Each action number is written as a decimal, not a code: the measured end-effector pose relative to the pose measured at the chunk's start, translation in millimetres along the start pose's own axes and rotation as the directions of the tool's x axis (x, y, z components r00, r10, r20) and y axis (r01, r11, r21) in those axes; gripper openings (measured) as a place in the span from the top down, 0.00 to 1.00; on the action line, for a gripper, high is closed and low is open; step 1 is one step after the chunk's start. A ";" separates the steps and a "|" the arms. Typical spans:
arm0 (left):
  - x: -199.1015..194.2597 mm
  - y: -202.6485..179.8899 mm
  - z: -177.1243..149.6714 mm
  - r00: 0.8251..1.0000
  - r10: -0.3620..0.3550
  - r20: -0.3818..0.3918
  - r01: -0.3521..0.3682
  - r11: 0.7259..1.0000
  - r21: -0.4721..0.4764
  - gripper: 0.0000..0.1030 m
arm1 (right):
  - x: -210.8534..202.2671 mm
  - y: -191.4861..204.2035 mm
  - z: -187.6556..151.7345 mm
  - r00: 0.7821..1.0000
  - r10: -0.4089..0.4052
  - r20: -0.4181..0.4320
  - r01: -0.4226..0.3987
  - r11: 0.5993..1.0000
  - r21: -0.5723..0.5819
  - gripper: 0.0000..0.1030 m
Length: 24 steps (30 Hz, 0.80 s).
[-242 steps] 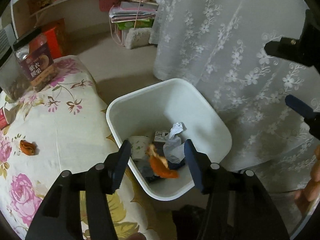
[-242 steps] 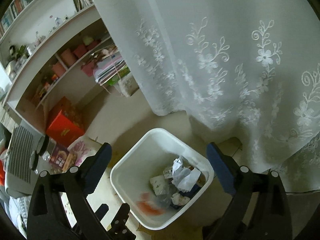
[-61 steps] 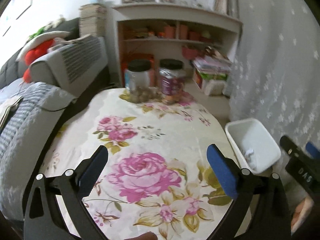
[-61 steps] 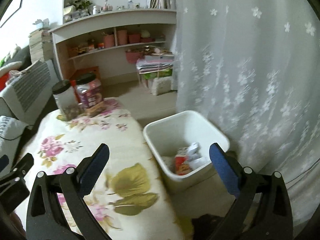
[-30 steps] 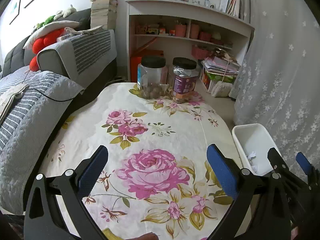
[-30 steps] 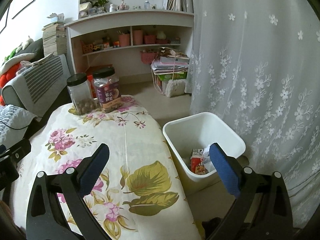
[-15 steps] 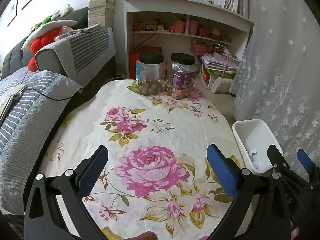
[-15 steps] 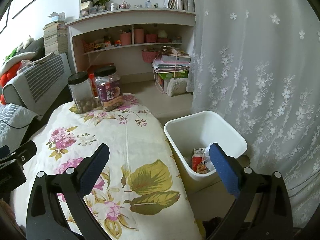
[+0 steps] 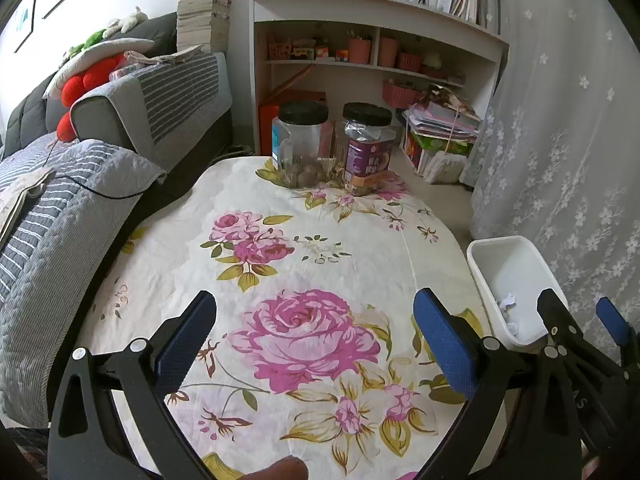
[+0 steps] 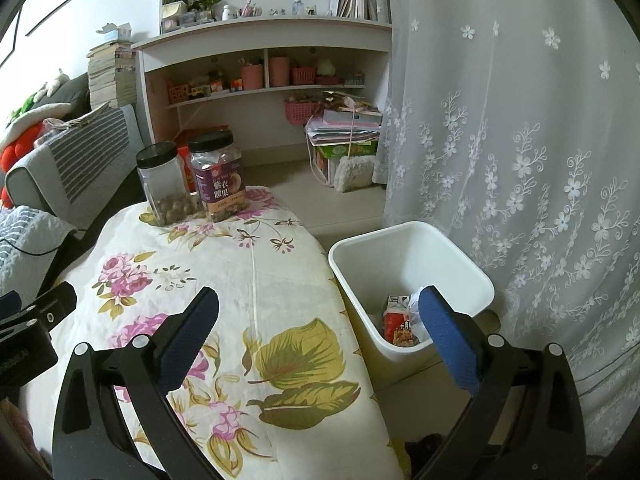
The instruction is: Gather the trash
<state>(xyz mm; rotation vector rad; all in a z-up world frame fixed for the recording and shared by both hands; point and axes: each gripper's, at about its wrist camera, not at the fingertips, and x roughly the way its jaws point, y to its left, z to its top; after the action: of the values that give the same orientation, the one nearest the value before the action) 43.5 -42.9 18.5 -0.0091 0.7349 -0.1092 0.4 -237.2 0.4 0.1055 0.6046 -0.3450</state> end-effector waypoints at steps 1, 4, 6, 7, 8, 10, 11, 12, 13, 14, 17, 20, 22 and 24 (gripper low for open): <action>0.8 0.4 0.6 1.000 -0.001 0.000 0.001 1.000 0.000 0.07 | 0.5 0.3 0.0 1.000 0.000 -0.003 0.000 1.000 0.001 0.07; 2.8 1.5 -1.7 1.000 0.003 -0.007 -0.003 1.000 0.002 0.07 | 0.8 -0.4 0.2 1.000 0.003 -0.001 -0.003 1.000 0.001 0.07; 4.7 3.1 -3.9 1.000 0.004 -0.012 -0.004 1.000 -0.001 0.07 | 0.9 -1.1 0.0 1.000 0.002 -0.002 -0.002 1.000 -0.002 0.07; 5.2 3.4 -4.1 1.000 0.002 -0.015 -0.002 1.000 -0.003 0.07 | 0.9 -1.1 0.1 1.000 0.003 -0.003 -0.003 1.000 -0.002 0.07; 5.6 3.6 -4.2 1.000 0.001 -0.017 -0.001 1.000 -0.005 0.07 | 1.1 -1.0 0.1 1.000 0.003 -0.004 -0.003 1.000 -0.001 0.07; 5.5 3.6 -4.2 1.000 0.002 -0.017 -0.002 1.000 -0.003 0.07 | 1.0 -0.8 -0.3 1.000 0.006 -0.006 -0.006 1.000 -0.001 0.07; 5.4 3.4 -4.1 1.000 0.003 -0.017 -0.003 1.000 -0.003 0.07 | 1.3 -0.6 -0.8 1.000 0.007 -0.008 -0.007 1.000 -0.001 0.07; 5.3 3.3 -4.1 1.000 0.003 -0.017 -0.003 1.000 -0.003 0.07 | 1.1 -0.6 -1.4 1.000 0.007 -0.008 -0.007 1.000 0.000 0.07; 5.3 2.7 -4.0 1.000 0.004 -0.017 -0.004 1.000 -0.003 0.07 | 1.0 -0.8 -1.9 1.000 0.007 -0.007 -0.007 1.000 -0.001 0.07; 5.3 2.3 -4.0 1.000 0.005 -0.017 -0.005 1.000 -0.003 0.07 | 1.1 -0.8 -1.9 1.000 0.007 -0.007 -0.007 1.000 -0.002 0.07; 5.4 2.7 -3.6 1.000 0.008 -0.017 -0.008 1.000 0.000 0.07 | 1.1 0.1 -1.9 1.000 0.006 -0.010 -0.006 1.000 -0.001 0.07; 5.1 4.5 -3.7 1.000 0.008 -0.015 -0.008 1.000 0.006 0.07 | 1.6 0.1 -4.1 1.000 0.010 -0.018 -0.010 1.000 -0.004 0.07; 4.8 3.4 -3.3 1.000 0.004 -0.010 -0.004 1.000 0.014 0.07 | 2.3 -0.5 -4.4 1.000 0.014 -0.022 -0.014 1.000 -0.005 0.07; 4.9 0.8 -3.0 1.000 0.000 -0.006 0.000 1.000 0.029 0.07 | 3.0 -1.1 -4.3 1.000 0.016 -0.026 -0.016 1.000 -0.007 0.07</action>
<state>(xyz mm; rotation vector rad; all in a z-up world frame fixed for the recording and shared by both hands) 45.2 -42.5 13.0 0.0189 0.7394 -0.1198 0.0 -238.2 -4.8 0.1077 0.6307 -0.3266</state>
